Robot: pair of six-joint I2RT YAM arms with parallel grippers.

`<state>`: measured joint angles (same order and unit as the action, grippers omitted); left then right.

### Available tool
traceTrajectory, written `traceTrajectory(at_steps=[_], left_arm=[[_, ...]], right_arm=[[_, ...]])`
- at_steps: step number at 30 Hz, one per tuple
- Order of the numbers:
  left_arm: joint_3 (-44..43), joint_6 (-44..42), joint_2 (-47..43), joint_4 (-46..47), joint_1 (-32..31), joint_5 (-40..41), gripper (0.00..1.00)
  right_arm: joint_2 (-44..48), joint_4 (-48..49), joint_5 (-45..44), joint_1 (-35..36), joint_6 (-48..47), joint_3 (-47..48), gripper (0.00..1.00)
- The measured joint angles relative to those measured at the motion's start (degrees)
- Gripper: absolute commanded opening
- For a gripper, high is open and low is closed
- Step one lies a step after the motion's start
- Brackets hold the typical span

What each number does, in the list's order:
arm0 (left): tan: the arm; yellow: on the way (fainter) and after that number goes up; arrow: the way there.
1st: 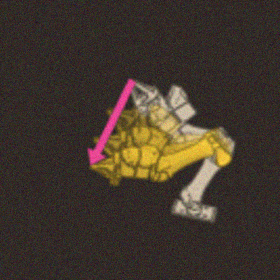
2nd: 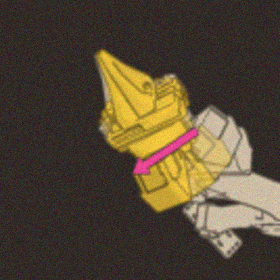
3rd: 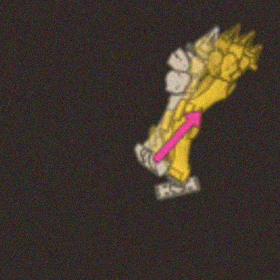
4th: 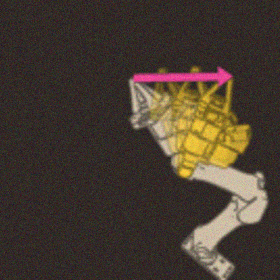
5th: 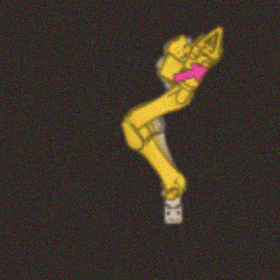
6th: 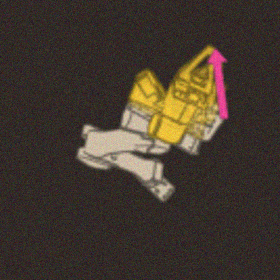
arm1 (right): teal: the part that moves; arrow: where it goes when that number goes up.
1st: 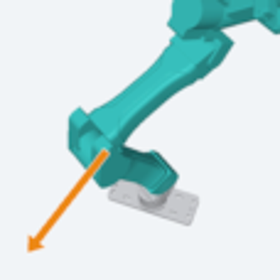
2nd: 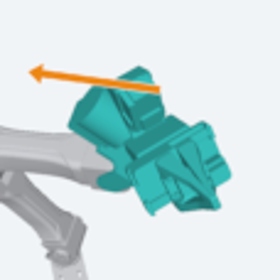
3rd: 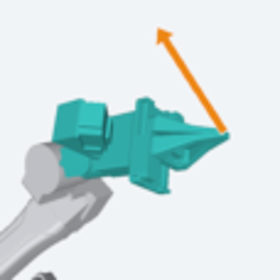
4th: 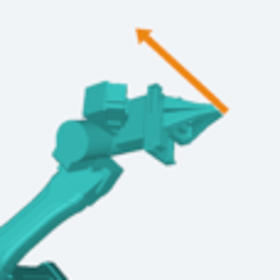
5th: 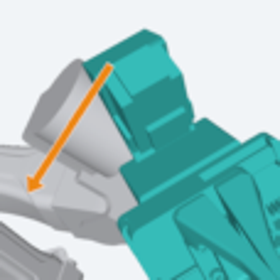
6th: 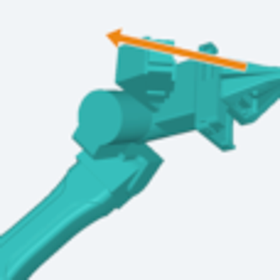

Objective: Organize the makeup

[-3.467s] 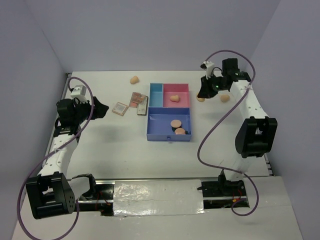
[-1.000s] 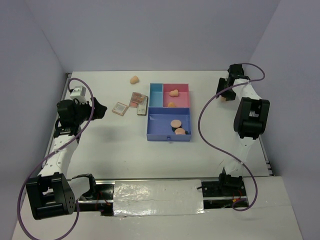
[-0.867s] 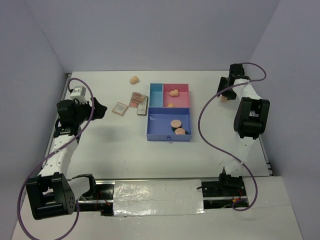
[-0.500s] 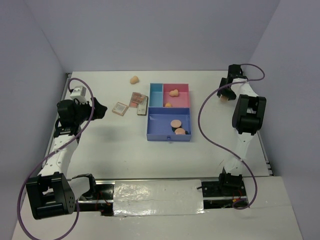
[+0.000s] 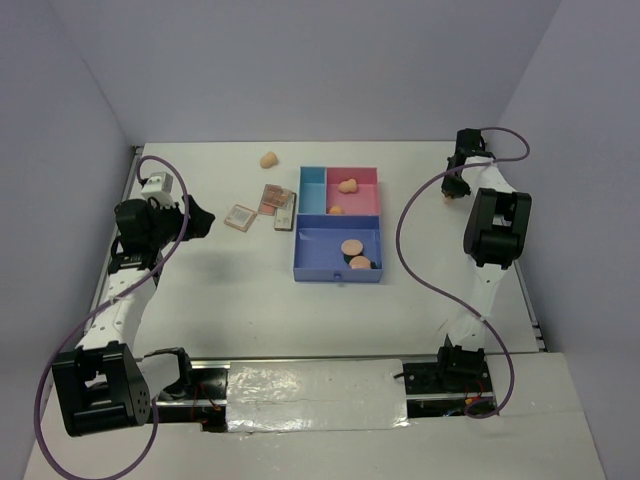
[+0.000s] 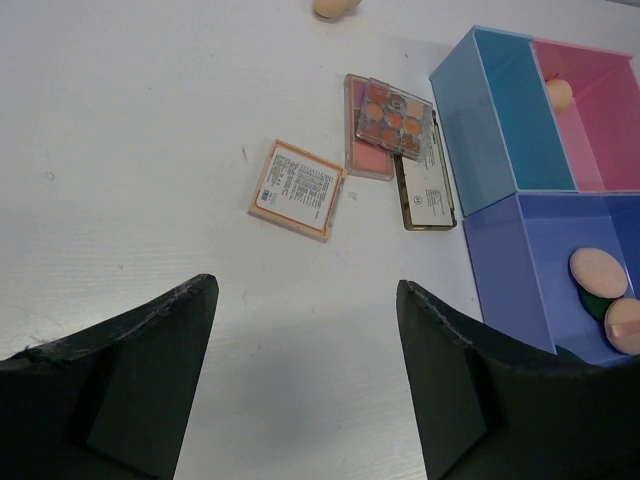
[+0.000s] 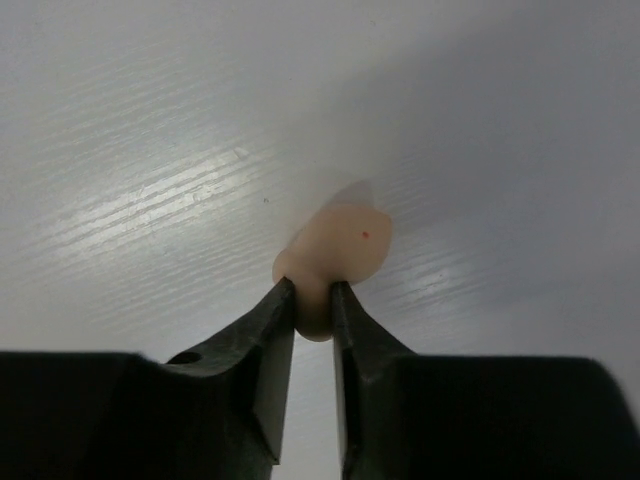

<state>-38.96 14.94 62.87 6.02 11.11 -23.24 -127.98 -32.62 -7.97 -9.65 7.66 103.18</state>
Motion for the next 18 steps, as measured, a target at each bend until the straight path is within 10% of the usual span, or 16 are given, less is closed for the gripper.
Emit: traceTrajectory(at_steps=[7,18], left_arm=[[0.0,0.0,0.7,0.0,0.0,0.0,0.84],[0.0,0.0,0.8,0.0,0.0,-0.1,0.84]], right_arm=[[0.0,0.0,3.9,-1.0,-0.7,0.0,0.00],[5.9,-1.4,19.1,-1.3,-3.0,-1.6,0.00]])
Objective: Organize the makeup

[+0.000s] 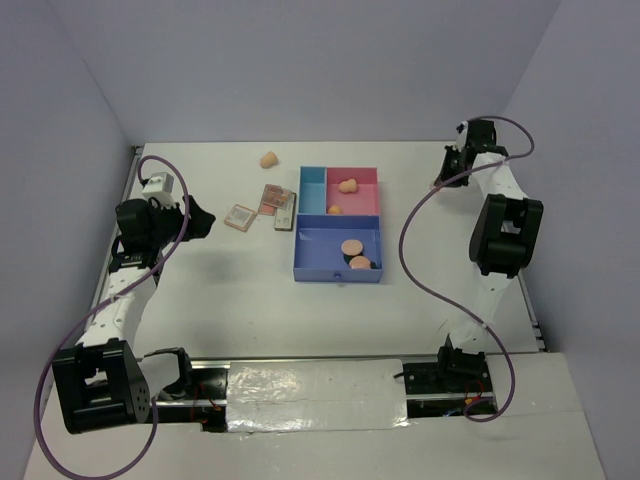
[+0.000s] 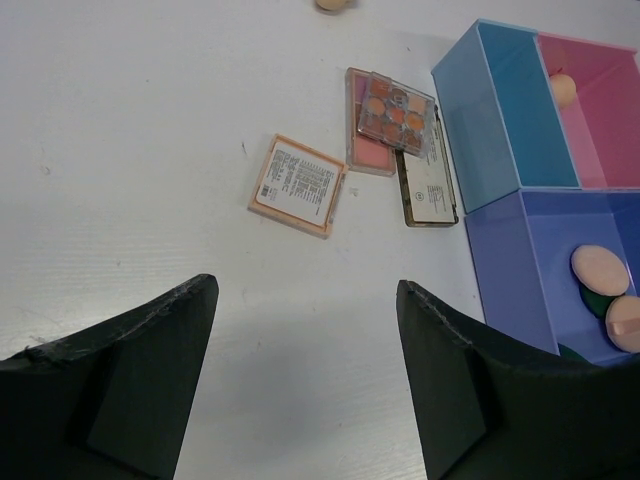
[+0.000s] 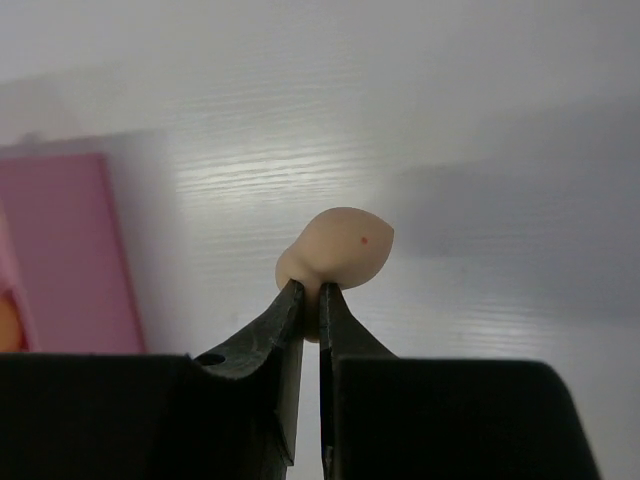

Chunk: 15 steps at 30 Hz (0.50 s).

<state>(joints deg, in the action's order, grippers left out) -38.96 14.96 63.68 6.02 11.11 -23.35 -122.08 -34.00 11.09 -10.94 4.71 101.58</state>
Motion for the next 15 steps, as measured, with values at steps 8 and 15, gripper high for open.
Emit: traceTrajectory(at_steps=[8,15], left_arm=[[0.0,0.0,0.0,0.0,0.0,-0.1,0.84],[0.0,0.0,0.0,0.0,0.0,-0.1,0.84]], right_arm=[[8.2,0.3,13.6,7.7,-7.5,-0.8,0.00],[7.5,0.2,19.5,17.4,-10.3,-0.5,0.02]])
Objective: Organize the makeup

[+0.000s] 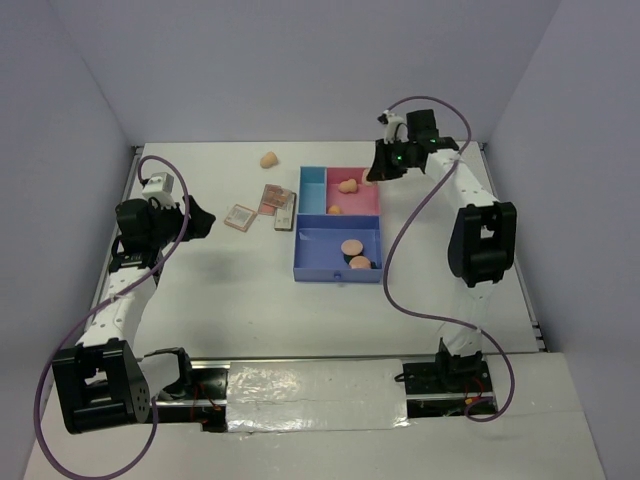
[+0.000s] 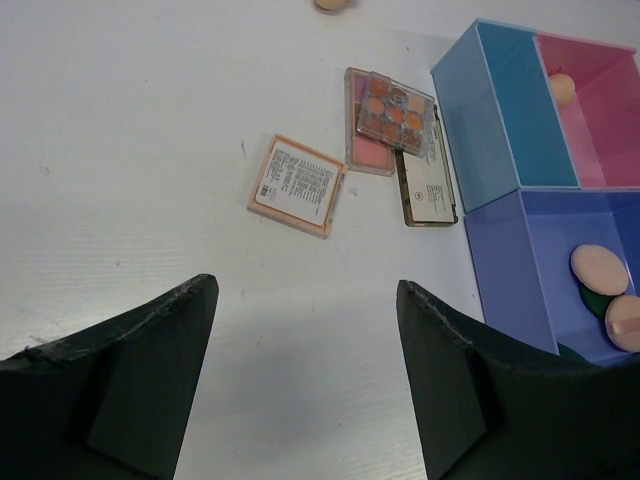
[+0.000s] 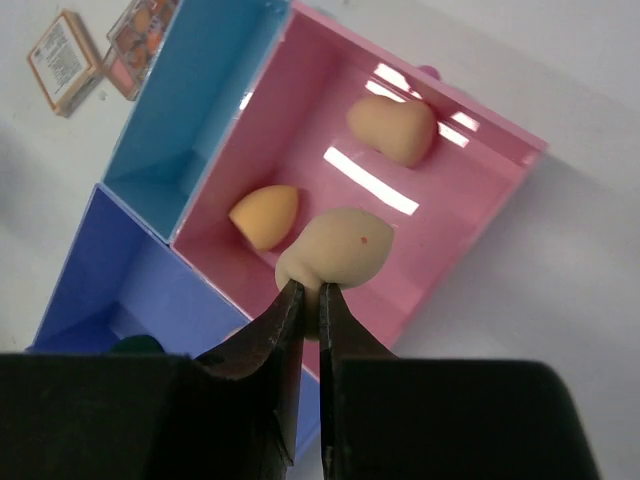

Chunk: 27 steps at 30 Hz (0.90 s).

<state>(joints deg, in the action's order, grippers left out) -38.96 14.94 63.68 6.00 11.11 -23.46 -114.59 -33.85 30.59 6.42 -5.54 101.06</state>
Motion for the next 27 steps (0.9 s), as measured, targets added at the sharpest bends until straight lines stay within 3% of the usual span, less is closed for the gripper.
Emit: traceTrajectory(at_steps=[13,17,27], left_arm=[[0.0,0.0,0.0,0.0,0.0,-0.1,0.85],[0.0,0.0,0.0,0.0,0.0,-0.2,0.85],[0.0,0.3,0.1,0.8,0.0,-1.2,0.84]], right_arm=[[-6.1,-0.5,-3.5,4.6,-0.8,2.1,0.30],[-6.8,-0.5,-4.7,4.7,-1.1,2.1,0.50],[-6.9,-0.5,-5.6,4.8,-1.6,2.1,0.56]])
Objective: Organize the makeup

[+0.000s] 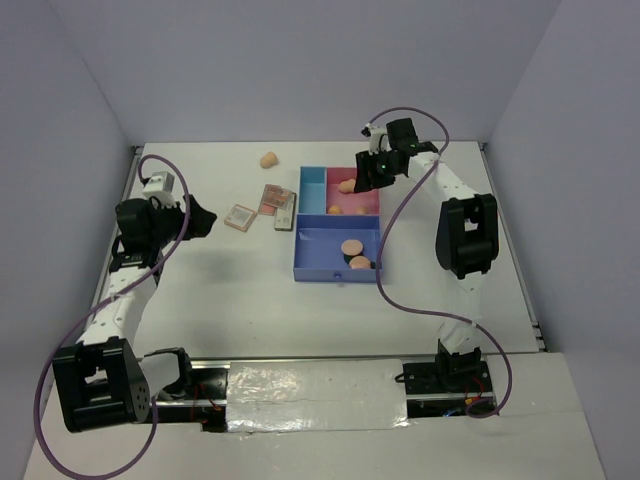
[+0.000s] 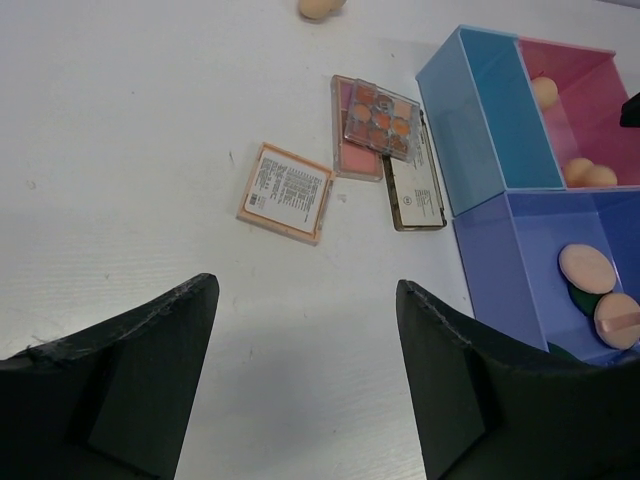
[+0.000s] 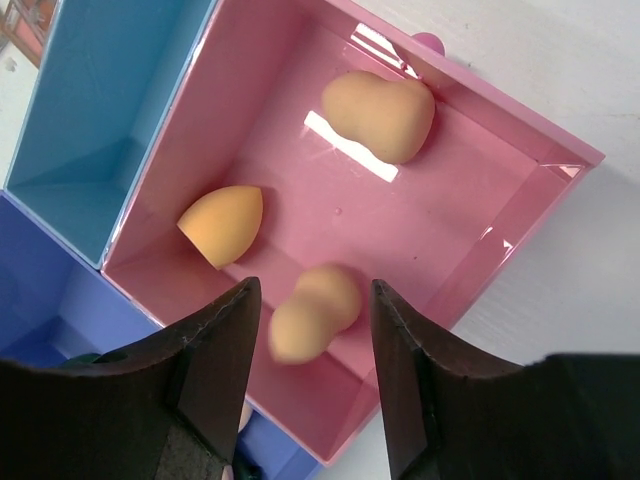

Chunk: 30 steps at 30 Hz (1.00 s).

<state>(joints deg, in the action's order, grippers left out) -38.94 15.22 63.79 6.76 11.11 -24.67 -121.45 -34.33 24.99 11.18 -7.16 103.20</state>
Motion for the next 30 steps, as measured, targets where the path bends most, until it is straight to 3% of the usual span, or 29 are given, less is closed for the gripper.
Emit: traceTrajectory(at_steps=[5,9,10,11,12,16,18,19,21,23,25,30], left_arm=[[0.6,1.9,2.3,3.0,0.0,-1.9,0.75],[0.1,6.6,7.6,6.4,-0.1,-3.5,0.51],[-1.2,7.9,9.8,6.5,-0.5,-3.6,0.49],[-2.6,8.3,11.9,6.5,-0.9,-3.5,0.48],[-5.1,8.8,14.5,5.9,-1.6,-3.2,0.49],[-19.3,8.2,25.4,2.8,-6.8,-0.7,0.62],[-27.1,6.7,30.6,1.8,-9.1,0.7,0.66],[-30.6,5.7,33.2,1.5,-10.1,0.9,0.67],[-36.5,4.0,37.6,1.2,-11.8,1.2,0.69],[-41.4,2.2,41.9,0.9,-13.1,1.4,0.70],[-45.8,0.3,46.2,1.0,-14.3,1.6,0.70],[-54.1,-3.5,56.4,2.5,-16.5,3.1,0.70]], right_arm=[[0.2,0.0,-0.2,0.1,-1.2,0.0,0.60],[3.9,0.6,0.7,0.1,-5.1,-3.2,0.69],[6.2,1.0,1.0,0.1,-6.5,-5.4,0.74],[8.6,1.6,1.1,0.1,-7.6,-7.5,0.82],[11.6,2.3,1.2,0.1,-9.0,-9.9,0.99],[27.2,11.7,-0.1,0.0,-12.9,-23.5,1.00],[33.0,15.0,0.4,-0.7,-14.0,-27.4,0.73],[33.9,14.7,2.4,-1.0,-15.1,-27.1,0.48],[32.9,12.7,7.9,-2.3,-17.3,-24.2,0.35],[31.1,11.3,12.9,-3.0,-20.3,-23.1,0.34],[30.6,9.6,15.9,-3.6,-22.1,-24.9,0.42],[32.1,7.4,20.2,-3.7,-23.3,-30.6,0.45]])
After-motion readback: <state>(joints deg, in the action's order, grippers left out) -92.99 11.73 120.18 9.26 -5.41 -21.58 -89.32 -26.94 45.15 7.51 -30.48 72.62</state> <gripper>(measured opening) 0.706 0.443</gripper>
